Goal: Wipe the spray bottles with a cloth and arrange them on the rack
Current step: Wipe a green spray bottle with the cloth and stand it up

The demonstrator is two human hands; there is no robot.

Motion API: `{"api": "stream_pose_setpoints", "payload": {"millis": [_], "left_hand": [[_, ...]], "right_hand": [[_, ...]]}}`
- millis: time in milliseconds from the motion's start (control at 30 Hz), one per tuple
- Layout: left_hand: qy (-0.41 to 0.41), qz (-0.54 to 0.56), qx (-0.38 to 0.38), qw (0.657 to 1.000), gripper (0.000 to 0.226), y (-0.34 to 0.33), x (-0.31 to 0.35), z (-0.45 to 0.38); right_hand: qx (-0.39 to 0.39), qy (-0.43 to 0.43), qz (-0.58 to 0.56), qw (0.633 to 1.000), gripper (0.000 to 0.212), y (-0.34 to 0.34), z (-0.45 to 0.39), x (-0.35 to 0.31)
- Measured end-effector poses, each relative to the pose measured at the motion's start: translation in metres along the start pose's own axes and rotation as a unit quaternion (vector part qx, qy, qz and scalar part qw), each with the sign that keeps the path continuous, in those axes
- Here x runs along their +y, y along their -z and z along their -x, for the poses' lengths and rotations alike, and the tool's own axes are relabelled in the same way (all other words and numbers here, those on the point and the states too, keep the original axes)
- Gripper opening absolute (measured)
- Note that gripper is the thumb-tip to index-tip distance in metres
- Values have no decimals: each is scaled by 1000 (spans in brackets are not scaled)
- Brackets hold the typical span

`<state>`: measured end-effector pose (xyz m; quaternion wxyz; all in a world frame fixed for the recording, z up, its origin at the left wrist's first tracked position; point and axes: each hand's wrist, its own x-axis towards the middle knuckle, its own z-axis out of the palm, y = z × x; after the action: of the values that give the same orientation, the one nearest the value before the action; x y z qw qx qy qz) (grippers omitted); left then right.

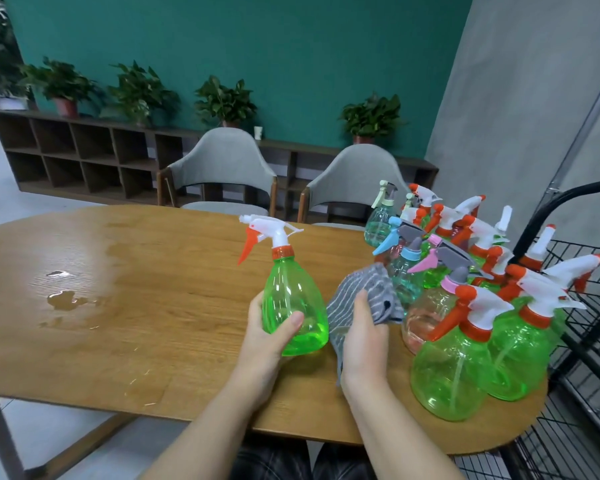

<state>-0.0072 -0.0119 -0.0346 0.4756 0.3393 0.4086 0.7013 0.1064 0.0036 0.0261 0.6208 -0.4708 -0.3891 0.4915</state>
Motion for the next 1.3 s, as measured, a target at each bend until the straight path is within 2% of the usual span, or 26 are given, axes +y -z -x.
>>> {"api": "stream_pose_setpoints", "payload": {"millis": [100,133,200,233,300,367,433,533,633,733,800,867,967,1033,1100,1133,1200,1300], "left_hand": [[29,37,-13,999,67,2,-2,2],[35,41,-20,998,66,3,-3,2],[46,38,-37,998,78,3,-3,1],[51,34,-41,997,87,3,-3,1],[57,21,-36,998,97,2,-2,2],[53,3,-24,998,85,3,-2,1],[56,-3,-28,998,78,4,-3,-1],[78,25,-41,996,86,5,-3,-3],[91,106,-42,989,82,6,0,-2],[112,143,-39,983,91,9,1,-1],[115,151,-33,981,99,10,2,-1],[86,151,-19,985,98,10,2,-1],[41,140,-6,989,87,7,1,-2],[56,134,-10,989,86,7,0,-3],[69,109,8,992,96,8,-1,-4],[70,94,22,993,98,8,-1,-4],[75,86,30,993,107,9,-3,-5],[98,101,22,990,109,9,-3,-4]], "right_hand": [[-72,106,46,991,16,-12,1,-9],[-93,159,93,978,25,-16,-3,-9],[-138,268,220,928,47,-25,-12,-9],[-172,296,285,896,56,-30,-16,-11],[-242,310,398,829,69,-35,-22,-9],[-300,308,454,780,69,-36,-26,-1],[-318,300,446,781,70,-32,-27,6],[-306,310,420,796,63,-28,-25,12],[-318,355,421,772,55,-26,-14,18],[-331,399,382,765,50,-18,-2,30],[-337,412,339,776,51,-11,1,40],[-344,409,284,796,47,-5,1,45],[-354,384,207,827,36,5,-1,46],[-341,317,114,877,26,10,1,42],[-255,150,-55,954,22,9,2,31],[-186,48,-140,971,20,7,-1,24],[-78,-98,-245,961,18,1,-9,14],[-58,-155,-258,952,26,-11,-20,-5]]}}
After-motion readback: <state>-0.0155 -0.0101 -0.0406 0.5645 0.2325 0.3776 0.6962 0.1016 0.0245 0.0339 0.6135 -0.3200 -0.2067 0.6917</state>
